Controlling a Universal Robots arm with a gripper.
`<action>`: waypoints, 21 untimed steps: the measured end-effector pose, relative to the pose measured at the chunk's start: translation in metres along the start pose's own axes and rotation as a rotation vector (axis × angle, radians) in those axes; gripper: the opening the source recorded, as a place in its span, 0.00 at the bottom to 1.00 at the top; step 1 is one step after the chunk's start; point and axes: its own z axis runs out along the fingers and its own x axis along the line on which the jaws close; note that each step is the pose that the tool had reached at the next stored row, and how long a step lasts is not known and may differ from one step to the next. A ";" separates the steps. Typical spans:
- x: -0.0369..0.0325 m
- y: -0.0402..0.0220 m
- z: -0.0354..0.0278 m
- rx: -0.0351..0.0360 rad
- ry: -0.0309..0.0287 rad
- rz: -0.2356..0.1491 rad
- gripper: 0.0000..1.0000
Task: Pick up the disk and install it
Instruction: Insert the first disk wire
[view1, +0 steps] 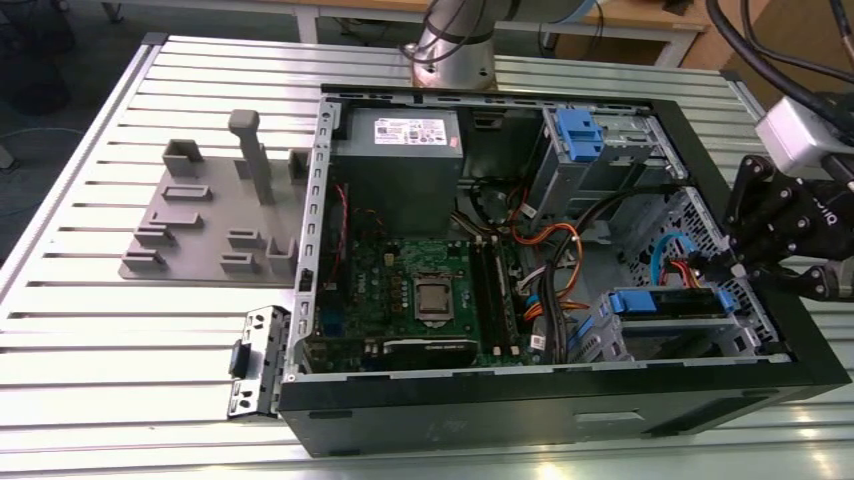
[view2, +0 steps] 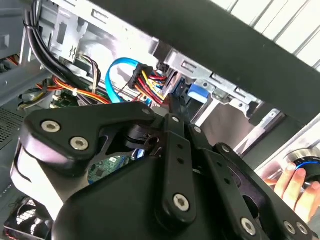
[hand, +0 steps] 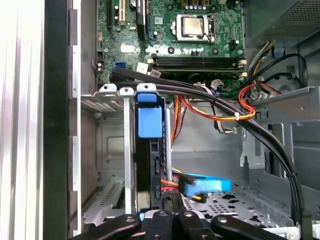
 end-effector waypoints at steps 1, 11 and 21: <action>-0.0002 -0.0021 -0.0001 -0.0023 -0.0001 0.000 0.10; -0.0020 -0.0040 -0.0200 -0.0042 -0.0001 0.000 0.10; -0.0020 -0.0039 -0.0205 -0.0042 -0.0001 0.000 0.10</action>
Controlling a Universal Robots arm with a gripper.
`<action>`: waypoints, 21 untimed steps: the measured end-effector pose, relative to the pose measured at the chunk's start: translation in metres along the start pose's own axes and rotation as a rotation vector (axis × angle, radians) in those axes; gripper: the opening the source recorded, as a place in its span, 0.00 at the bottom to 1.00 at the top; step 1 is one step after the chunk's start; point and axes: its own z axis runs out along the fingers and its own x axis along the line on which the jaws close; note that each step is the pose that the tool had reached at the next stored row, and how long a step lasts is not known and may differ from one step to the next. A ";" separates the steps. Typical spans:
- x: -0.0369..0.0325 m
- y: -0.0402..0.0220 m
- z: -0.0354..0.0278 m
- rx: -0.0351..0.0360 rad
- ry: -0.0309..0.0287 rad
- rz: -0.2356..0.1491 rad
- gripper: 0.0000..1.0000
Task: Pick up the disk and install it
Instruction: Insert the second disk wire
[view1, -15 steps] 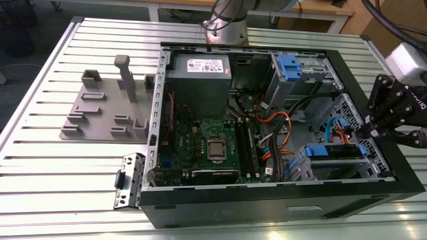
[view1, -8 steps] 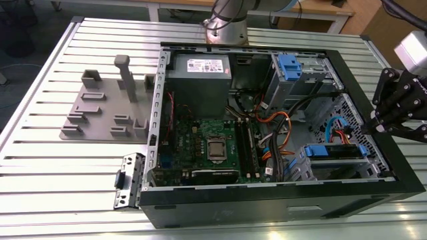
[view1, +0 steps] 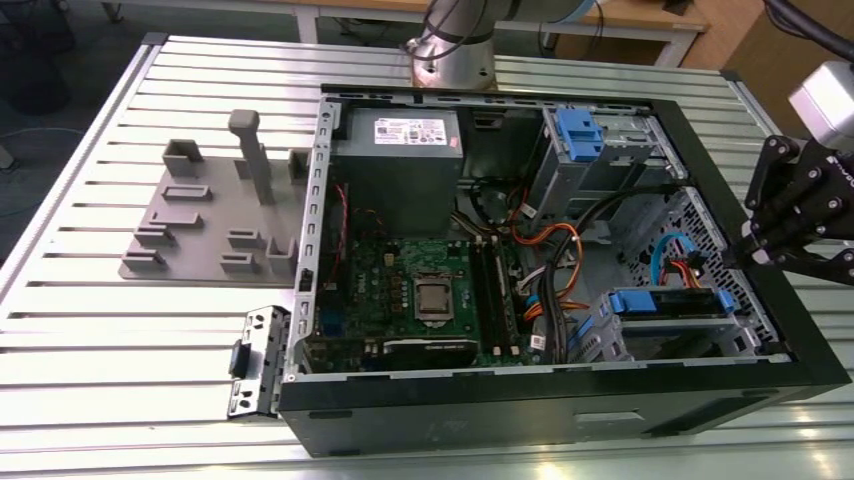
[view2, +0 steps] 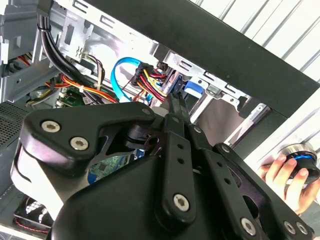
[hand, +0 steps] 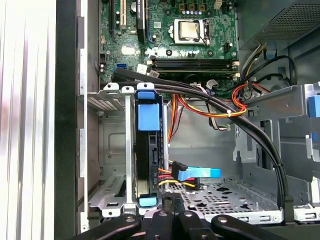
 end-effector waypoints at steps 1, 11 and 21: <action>0.0000 0.0000 0.0000 0.0000 0.0000 0.000 0.10; 0.0000 0.0000 -0.0005 0.0000 0.0000 0.000 0.35; -0.0007 0.0114 0.0012 0.0001 0.0002 0.000 0.41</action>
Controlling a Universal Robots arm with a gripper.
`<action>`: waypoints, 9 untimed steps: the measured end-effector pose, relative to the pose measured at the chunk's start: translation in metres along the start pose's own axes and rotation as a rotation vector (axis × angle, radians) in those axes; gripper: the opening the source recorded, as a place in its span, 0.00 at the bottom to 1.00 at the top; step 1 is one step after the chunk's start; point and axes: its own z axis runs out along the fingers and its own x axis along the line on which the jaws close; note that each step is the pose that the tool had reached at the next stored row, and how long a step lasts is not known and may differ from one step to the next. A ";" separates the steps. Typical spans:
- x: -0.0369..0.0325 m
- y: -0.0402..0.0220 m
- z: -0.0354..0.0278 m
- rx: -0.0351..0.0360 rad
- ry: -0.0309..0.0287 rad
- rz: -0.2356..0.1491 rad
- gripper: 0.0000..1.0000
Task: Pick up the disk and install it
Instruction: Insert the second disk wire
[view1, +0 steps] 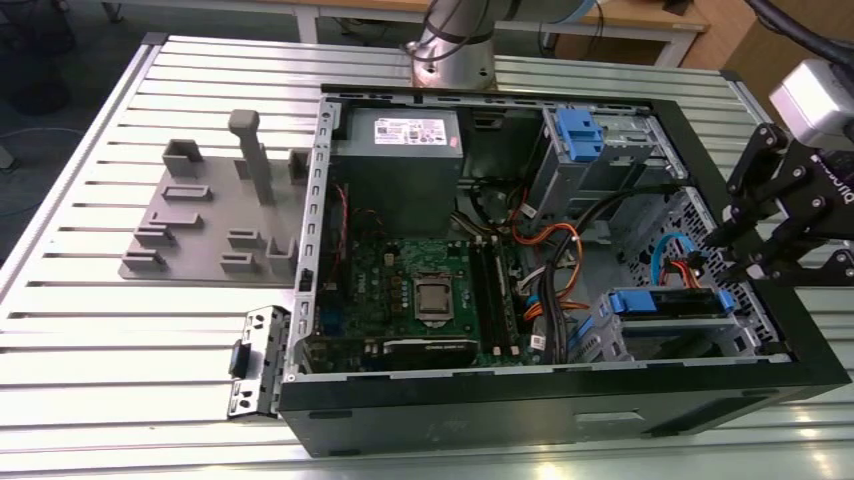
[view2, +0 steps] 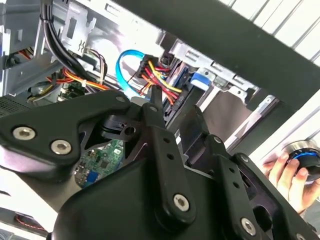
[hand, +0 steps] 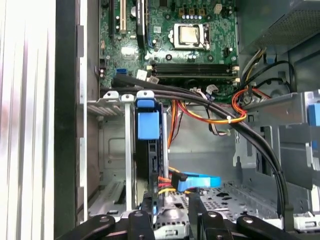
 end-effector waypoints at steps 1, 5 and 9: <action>-0.0002 0.0017 0.0011 0.0000 -0.0001 0.000 0.41; -0.0005 0.0046 0.0083 0.0000 0.0000 0.000 0.41; -0.0001 0.0140 0.0128 0.0000 -0.0004 0.000 0.41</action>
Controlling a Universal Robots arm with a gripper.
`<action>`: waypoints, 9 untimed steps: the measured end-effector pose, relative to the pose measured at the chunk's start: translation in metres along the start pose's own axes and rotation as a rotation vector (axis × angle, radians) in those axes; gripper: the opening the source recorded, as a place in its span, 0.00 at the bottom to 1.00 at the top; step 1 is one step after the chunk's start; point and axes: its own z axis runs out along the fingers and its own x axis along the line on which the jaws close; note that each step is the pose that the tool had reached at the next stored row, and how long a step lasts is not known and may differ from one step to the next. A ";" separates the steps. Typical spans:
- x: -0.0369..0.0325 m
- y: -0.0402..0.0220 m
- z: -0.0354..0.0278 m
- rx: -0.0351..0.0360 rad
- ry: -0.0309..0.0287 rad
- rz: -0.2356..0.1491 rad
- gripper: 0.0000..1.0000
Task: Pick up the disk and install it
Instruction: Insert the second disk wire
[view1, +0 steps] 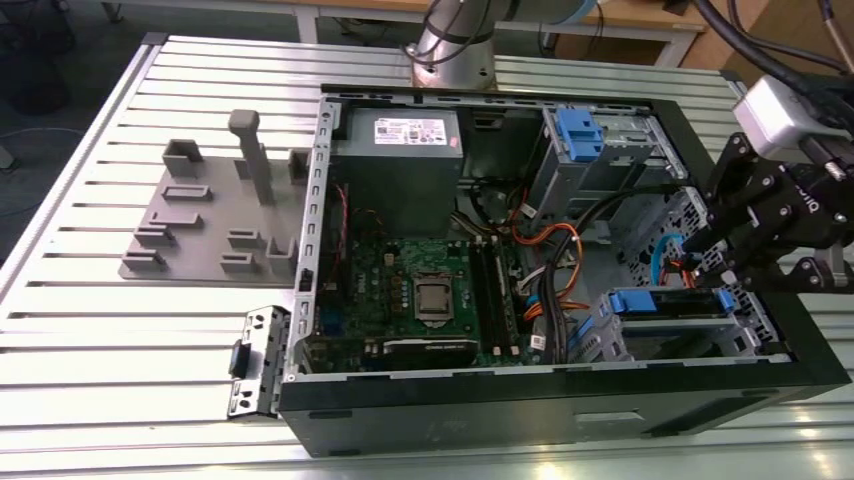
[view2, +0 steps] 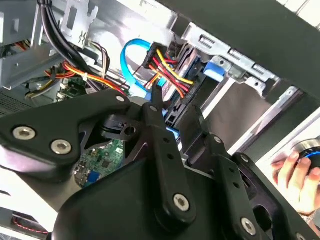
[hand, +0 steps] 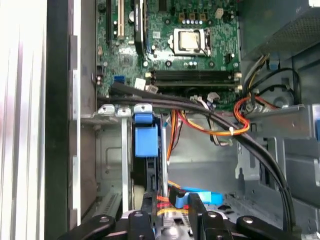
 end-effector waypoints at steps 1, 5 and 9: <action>0.0001 0.0008 0.0007 -0.0001 0.0000 0.000 0.41; 0.0001 0.0011 0.0012 0.0000 0.0006 0.000 0.41; 0.0001 0.0011 0.0015 -0.0001 0.0003 0.000 0.40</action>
